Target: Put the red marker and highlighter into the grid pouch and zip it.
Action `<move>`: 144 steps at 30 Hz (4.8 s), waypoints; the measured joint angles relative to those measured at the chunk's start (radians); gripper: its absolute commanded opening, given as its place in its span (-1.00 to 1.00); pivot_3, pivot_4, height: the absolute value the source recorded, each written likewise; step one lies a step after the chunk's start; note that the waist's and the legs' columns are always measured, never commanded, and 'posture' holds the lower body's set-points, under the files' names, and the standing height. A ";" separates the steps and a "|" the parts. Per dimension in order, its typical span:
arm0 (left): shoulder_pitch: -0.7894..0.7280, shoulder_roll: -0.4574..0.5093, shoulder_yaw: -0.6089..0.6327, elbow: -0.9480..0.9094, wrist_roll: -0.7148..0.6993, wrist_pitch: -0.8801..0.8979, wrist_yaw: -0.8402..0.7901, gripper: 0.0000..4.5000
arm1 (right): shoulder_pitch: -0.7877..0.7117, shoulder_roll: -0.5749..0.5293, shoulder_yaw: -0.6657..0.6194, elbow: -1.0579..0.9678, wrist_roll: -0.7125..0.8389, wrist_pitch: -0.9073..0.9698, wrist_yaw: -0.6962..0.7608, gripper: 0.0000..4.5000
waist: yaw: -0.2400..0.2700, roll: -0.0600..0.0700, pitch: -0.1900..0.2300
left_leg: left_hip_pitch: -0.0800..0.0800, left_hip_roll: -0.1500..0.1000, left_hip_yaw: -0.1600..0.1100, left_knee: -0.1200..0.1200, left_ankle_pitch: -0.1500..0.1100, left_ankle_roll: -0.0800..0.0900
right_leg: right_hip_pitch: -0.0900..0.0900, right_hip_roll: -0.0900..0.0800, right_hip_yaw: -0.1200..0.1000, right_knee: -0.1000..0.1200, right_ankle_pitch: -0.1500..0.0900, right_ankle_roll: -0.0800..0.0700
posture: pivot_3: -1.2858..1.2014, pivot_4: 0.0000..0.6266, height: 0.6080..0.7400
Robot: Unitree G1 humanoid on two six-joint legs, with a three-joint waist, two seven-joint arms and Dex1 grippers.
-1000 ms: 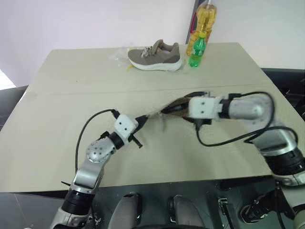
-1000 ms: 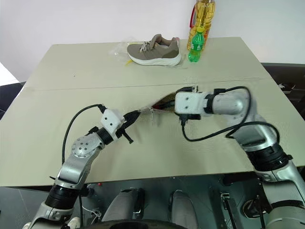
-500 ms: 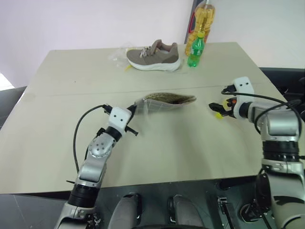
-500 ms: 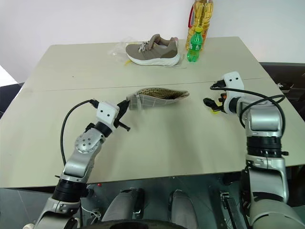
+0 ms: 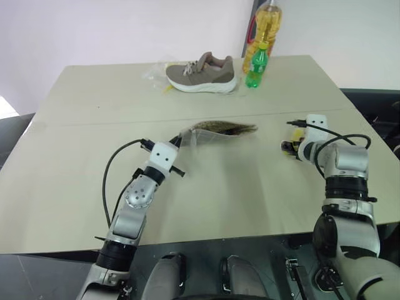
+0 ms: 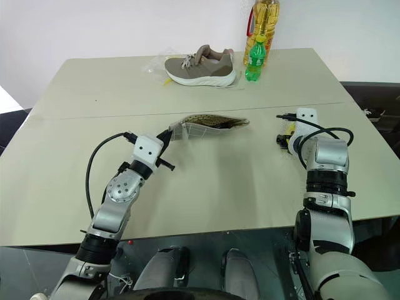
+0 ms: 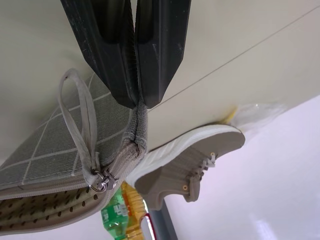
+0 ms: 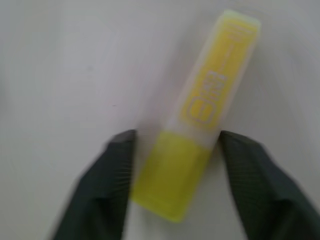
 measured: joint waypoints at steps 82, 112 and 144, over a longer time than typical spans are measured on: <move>-0.060 -0.072 0.035 -0.109 -0.295 0.165 -0.199 -1.00 | 0.235 -0.215 0.284 -0.727 0.183 -0.279 0.785 0.64 | 0.003 -0.001 0.000 | 0.001 0.001 -0.001 0.001 -0.001 0.001 | 0.002 -0.003 0.000 -0.002 -0.001 0.002 | 0.03 -0.52 0.86; -0.118 -0.264 0.050 -0.074 -0.441 0.372 -0.103 -1.00 | 0.276 -0.022 0.326 -0.767 0.359 -0.113 0.432 0.64 | 0.002 -0.001 0.000 | 0.001 0.000 -0.001 0.002 -0.001 0.001 | 0.001 0.000 0.000 0.000 -0.001 0.002 | 0.03 -0.52 0.86; -0.045 -0.057 0.164 -0.117 -0.476 0.314 -0.148 -1.00 | 0.190 -0.326 0.261 -0.414 0.250 -0.283 0.484 -0.98 | 0.002 -0.001 0.000 | 0.000 0.000 -0.001 0.001 -0.001 0.001 | 0.001 -0.001 0.000 -0.001 -0.002 0.002 | 0.03 -0.52 0.86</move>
